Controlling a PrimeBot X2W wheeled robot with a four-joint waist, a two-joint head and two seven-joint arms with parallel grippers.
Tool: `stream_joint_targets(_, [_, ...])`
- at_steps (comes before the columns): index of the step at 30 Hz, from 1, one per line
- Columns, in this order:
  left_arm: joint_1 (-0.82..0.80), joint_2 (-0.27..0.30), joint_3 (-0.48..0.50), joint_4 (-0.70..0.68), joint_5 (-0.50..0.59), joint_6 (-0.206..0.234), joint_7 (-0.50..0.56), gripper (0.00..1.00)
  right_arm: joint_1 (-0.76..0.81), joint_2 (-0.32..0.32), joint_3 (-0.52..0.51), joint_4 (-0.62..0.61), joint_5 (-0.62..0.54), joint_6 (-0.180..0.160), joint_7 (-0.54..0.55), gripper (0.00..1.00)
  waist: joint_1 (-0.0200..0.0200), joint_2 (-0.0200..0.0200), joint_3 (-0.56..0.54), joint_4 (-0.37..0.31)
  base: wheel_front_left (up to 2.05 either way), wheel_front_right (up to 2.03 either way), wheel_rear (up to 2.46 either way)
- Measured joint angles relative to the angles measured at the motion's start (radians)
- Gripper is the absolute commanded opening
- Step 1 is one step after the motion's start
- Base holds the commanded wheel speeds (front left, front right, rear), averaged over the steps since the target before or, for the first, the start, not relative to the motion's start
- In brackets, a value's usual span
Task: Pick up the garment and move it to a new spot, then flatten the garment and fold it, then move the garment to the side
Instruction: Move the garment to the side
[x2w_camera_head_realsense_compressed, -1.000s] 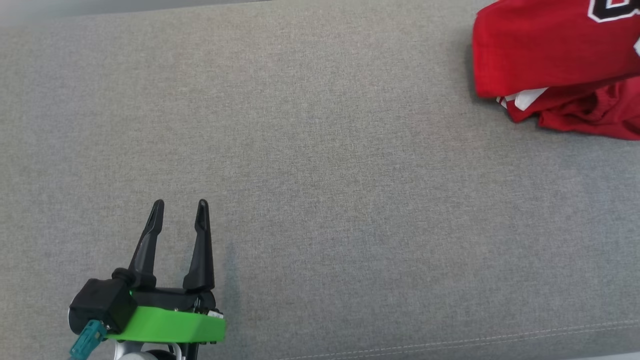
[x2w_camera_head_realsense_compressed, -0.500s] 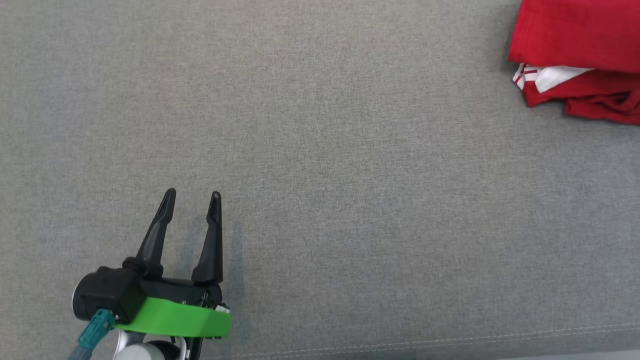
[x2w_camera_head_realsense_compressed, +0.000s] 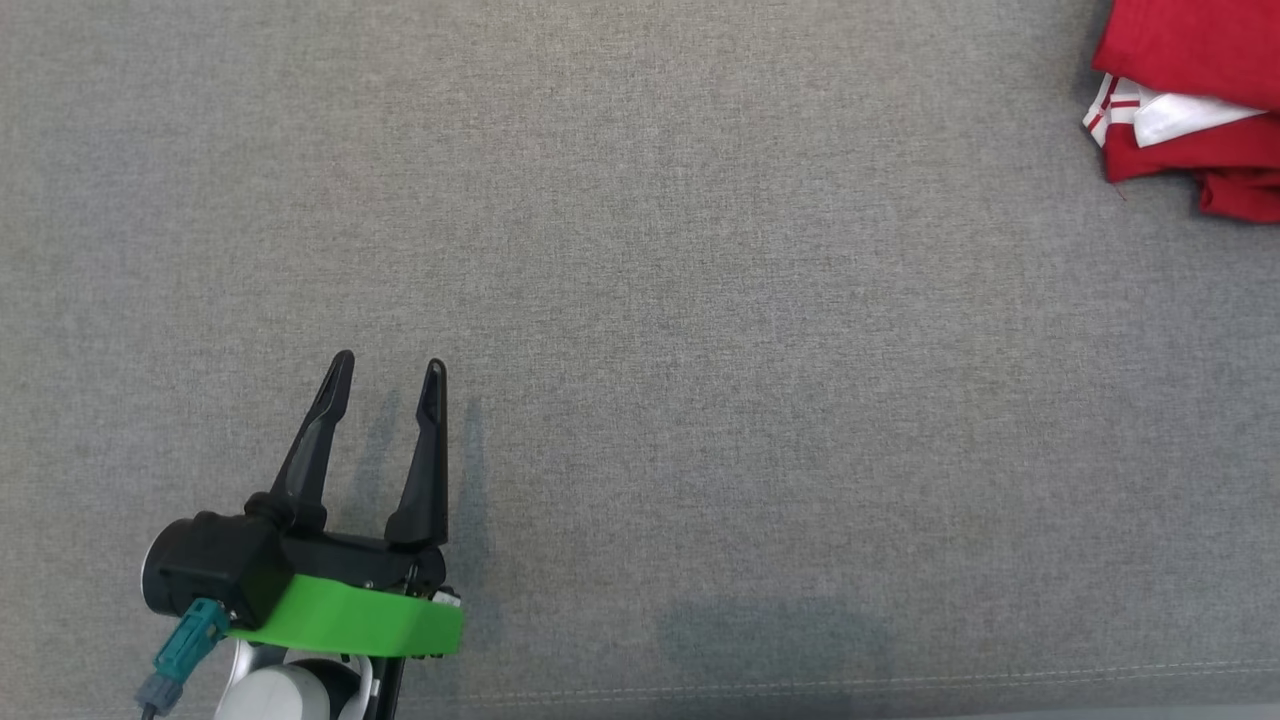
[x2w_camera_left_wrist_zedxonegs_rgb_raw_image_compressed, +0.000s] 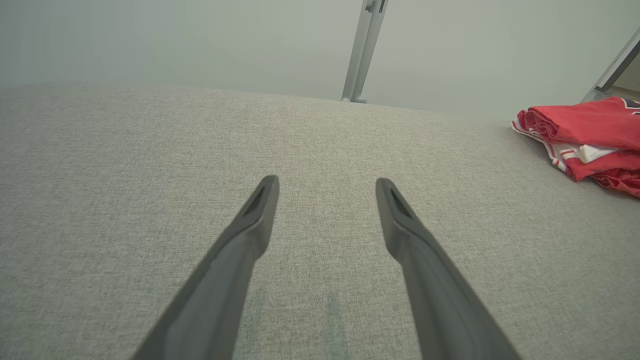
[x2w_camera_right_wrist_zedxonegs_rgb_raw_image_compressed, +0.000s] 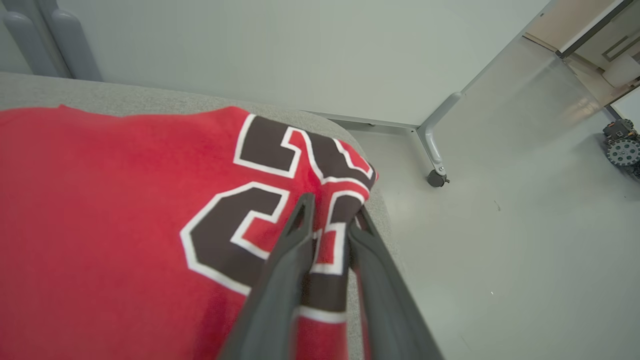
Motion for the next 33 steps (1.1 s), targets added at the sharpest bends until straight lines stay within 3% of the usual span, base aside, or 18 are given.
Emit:
stream_joint_targets(1, [0.0,0.0,0.0,0.002,0.0,0.0,0.0,1.0,0.0,0.001,0.003,0.006,-0.005,-0.002,0.0,0.52,0.0,0.0,0.002,0.001,0.0,0.0,0.0])
stream_joint_targets(2, [0.0,0.0,0.0,0.003,0.0,0.0,0.0,1.0,0.0,0.003,0.003,0.011,-0.005,-0.003,0.0,0.52,0.0,0.0,0.003,0.002,0.0,0.0,0.0])
stream_joint_targets(3, [0.0,0.0,0.0,0.005,0.0,0.0,0.0,1.0,0.0,0.004,0.002,0.015,-0.005,-0.004,-0.002,0.96,0.0,0.0,0.004,0.003,0.0,0.0,0.0])
stream_joint_targets(4, [0.0,0.0,0.0,0.006,0.0,0.0,0.0,1.0,0.0,0.005,0.001,0.02,-0.005,-0.004,-0.008,1.0,0.0,0.0,0.005,0.003,0.0,0.0,0.0])
stream_joint_targets(23, [-0.007,0.0,0.007,0.023,0.0,0.0,-0.001,1.0,0.079,0.059,-0.011,0.106,0.024,-0.012,-0.024,1.0,0.0,0.0,0.002,-0.011,0.0,0.0,0.0])
stream_joint_targets(33, [-0.007,0.001,0.024,0.049,0.0,0.0,-0.003,1.0,0.079,0.081,-0.036,0.112,0.03,-0.012,-0.098,1.0,0.0,0.0,-0.03,-0.035,0.0,0.0,0.0])
